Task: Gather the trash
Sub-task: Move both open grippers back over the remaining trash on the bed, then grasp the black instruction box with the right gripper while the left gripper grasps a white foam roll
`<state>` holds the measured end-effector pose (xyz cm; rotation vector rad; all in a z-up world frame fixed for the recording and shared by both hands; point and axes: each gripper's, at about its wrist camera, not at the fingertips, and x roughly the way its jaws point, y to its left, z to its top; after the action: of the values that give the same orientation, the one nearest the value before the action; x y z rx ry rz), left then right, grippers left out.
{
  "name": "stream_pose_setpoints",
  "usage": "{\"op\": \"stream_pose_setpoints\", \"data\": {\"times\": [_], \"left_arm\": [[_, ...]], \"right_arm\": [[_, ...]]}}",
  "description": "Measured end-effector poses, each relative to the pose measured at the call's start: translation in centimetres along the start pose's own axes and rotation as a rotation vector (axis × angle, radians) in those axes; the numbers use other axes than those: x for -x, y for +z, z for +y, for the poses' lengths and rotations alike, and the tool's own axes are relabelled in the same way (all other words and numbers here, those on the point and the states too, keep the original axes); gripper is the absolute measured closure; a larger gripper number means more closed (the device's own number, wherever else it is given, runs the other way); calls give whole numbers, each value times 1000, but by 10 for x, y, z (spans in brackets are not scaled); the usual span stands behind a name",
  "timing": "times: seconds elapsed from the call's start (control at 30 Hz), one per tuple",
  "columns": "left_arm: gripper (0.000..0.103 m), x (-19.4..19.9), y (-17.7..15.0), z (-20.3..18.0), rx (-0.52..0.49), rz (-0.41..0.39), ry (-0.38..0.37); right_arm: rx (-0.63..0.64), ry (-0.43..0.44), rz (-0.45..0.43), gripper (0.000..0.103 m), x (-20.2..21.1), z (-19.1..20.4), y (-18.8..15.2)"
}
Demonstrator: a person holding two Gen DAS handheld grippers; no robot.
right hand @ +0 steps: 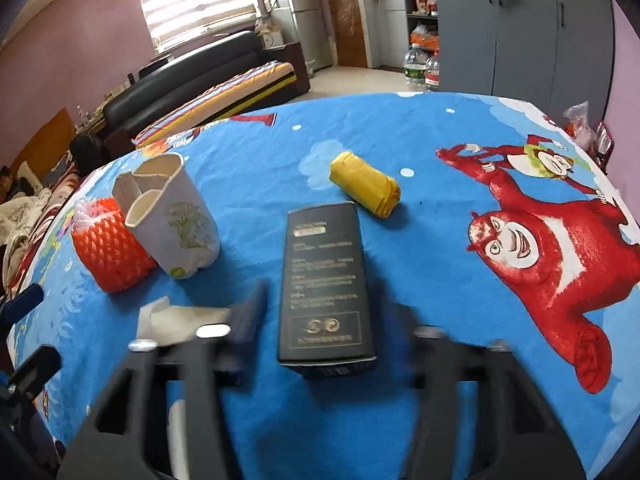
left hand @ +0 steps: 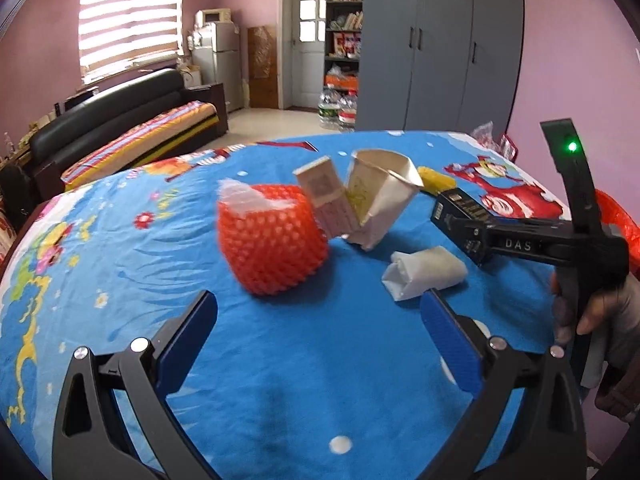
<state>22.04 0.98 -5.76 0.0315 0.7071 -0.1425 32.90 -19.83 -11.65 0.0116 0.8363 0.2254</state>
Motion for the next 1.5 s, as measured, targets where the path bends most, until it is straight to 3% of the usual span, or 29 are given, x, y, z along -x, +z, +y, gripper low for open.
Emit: {"op": "stream_pose_setpoints", "data": {"times": [0.13, 0.53, 0.6, 0.63, 0.73, 0.83, 0.93, 1.2, 1.23, 1.37, 1.5], "left_arm": [[5, -19, 4, -17, -28, 34, -31], [6, -89, 24, -69, -141, 183, -100], [16, -95, 25, -75, -140, 214, -133], [32, -96, 26, -78, -124, 234, -190], [33, -89, 28, -87, -76, 240, -315], [33, -78, 26, -93, -78, 214, -340], [23, -77, 23, -97, -101, 204, -269], [21, -84, 10, -103, -139, 235, -219], [22, -83, 9, -105, -152, 234, -222], [59, -75, 7, -108, -167, 222, -241], [68, -56, 3, -100, -133, 184, -258]], "right_arm": [[7, 6, -56, 65, 21, -6, -7], [-143, 30, -157, 64, 82, -54, -32], [-147, 29, -182, 64, 90, -57, -31], [-148, 25, -196, 64, 95, -59, -31], [-156, 13, -218, 64, 103, -63, -33], [-172, 11, -223, 64, 106, -70, -37], [-181, 9, -221, 64, 110, -73, -44], [-202, -11, -213, 64, 126, -80, -65], [-205, -14, -214, 64, 129, -80, -68], [-202, -19, -208, 64, 137, -76, -77], [-174, -16, -208, 64, 144, -64, -84]]}}
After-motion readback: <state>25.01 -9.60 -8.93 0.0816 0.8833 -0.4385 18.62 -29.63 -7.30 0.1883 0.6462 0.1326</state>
